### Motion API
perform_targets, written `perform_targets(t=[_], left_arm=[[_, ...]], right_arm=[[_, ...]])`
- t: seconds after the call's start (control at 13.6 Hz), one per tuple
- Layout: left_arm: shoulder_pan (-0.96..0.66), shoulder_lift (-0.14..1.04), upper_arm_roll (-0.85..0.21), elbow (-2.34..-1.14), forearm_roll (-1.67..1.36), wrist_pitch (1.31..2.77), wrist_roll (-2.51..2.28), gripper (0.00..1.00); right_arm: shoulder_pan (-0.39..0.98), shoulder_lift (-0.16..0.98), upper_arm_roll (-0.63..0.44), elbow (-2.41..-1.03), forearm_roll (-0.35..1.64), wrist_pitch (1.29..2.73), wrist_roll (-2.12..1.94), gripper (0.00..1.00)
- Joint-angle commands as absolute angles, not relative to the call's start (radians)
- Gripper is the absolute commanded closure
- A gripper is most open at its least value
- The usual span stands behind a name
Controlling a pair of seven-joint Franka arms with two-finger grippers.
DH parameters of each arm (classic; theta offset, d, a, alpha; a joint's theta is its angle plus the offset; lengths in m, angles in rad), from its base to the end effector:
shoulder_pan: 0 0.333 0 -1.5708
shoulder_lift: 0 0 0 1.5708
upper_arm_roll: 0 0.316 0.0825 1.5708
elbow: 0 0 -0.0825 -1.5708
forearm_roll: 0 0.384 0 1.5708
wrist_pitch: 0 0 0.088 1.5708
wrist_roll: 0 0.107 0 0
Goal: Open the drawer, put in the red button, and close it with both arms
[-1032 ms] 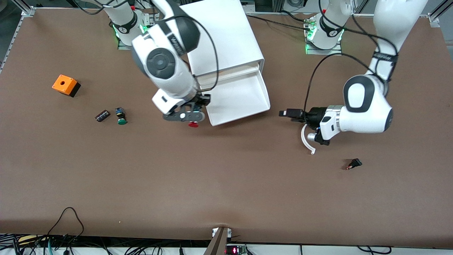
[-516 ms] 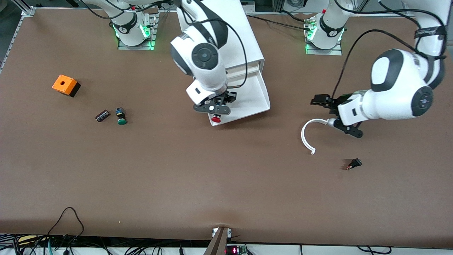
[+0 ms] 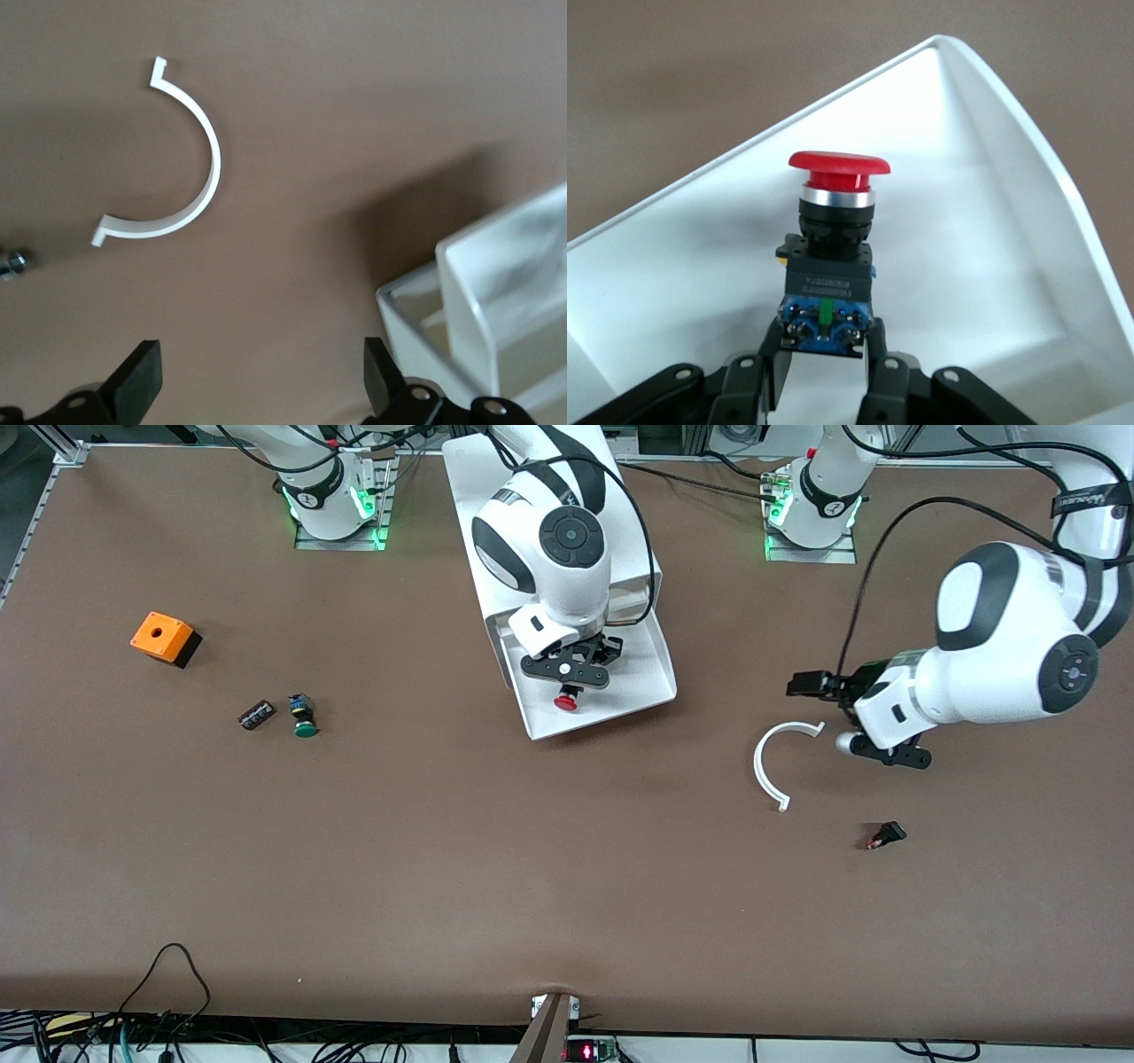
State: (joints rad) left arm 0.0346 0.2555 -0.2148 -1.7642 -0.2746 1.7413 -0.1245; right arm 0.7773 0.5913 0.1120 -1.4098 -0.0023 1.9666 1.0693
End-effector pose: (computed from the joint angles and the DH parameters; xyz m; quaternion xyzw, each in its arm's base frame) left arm 0.5852 -0.1235 0.4061 0.9781 0.0138 -0.1575 0.1350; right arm 0.4603 0.5435 0.3562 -0.9946 0.0983 0.0338 0.0040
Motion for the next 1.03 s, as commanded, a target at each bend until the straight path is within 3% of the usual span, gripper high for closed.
perform_targets(t=[0.0, 0.07, 0.37, 0.66, 0.96], left_arm=[[-0.052, 0.296, -0.216, -1.747, -0.212, 1.834, -0.400, 0.00], [-0.070, 0.314, -0.216, -1.746, -0.209, 1.868, -0.466, 0.00], [-0.184, 0.376, -0.215, -1.746, -0.120, 2.033, -0.772, 0.00], [-0.313, 0.455, -0.213, -1.752, -0.015, 2.224, -1.047, 0.00], [-0.428, 0.494, -0.213, -1.746, 0.132, 2.246, -1.189, 0.00]], right_arm=[[0.787, 0.603, 0.101, -1.387, -0.015, 1.948, 1.091, 0.20], [0.782, 0.603, 0.101, -1.387, -0.014, 1.948, 1.092, 0.01], [0.755, 0.585, 0.066, -1.376, -0.017, 1.930, 1.066, 0.01], [0.661, 0.476, 0.000, -1.382, -0.002, 1.833, 0.797, 0.00], [0.621, 0.420, -0.073, -1.385, 0.009, 1.815, 0.594, 0.00]])
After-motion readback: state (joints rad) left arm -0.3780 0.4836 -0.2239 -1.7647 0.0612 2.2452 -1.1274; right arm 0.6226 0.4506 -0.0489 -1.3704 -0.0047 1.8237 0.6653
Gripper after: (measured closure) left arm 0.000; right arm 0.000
